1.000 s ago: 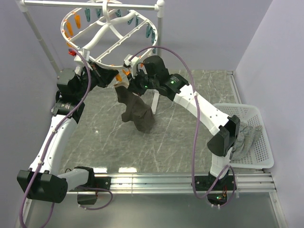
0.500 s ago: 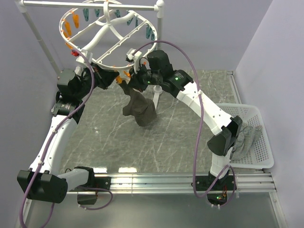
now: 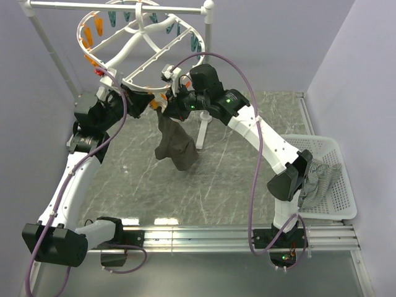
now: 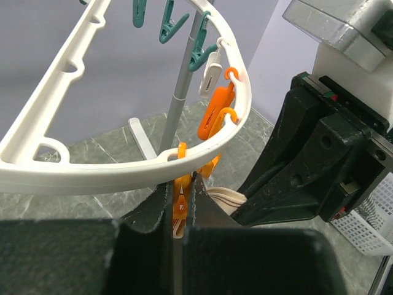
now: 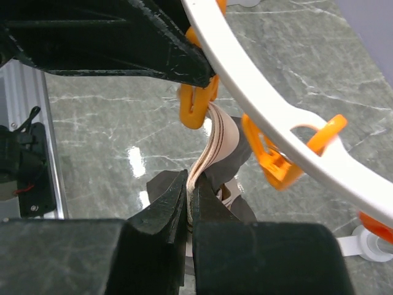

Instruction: Clip the underwear to the hanger

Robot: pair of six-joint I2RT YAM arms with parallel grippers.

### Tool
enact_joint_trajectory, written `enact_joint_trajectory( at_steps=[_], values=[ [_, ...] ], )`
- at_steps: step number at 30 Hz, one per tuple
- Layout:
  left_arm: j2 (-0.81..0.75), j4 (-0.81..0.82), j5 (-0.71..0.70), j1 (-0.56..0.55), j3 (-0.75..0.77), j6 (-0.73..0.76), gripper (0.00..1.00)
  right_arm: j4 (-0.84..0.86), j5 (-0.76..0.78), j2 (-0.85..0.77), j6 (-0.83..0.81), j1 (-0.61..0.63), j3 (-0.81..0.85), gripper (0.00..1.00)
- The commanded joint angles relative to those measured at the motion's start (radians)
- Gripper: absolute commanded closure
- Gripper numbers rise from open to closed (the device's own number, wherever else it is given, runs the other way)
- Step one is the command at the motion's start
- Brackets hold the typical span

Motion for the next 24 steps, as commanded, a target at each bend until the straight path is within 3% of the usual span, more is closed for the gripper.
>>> enact_joint_trajectory(
  at_steps=[1,13,24],
  values=[
    [-0.029,0.004,0.066,-0.001,-0.014,0.041,1.0,0.012,-0.051,0.005,0.007,-0.008,0.061,1.0],
    [-0.069,0.091,0.137,-0.001,-0.057,0.019,1.0,-0.004,-0.108,0.034,-0.004,-0.025,0.075,1.0],
    [-0.049,0.046,0.119,0.0,-0.037,0.051,1.0,0.001,-0.166,0.034,-0.033,-0.038,0.124,1.0]
  ],
)
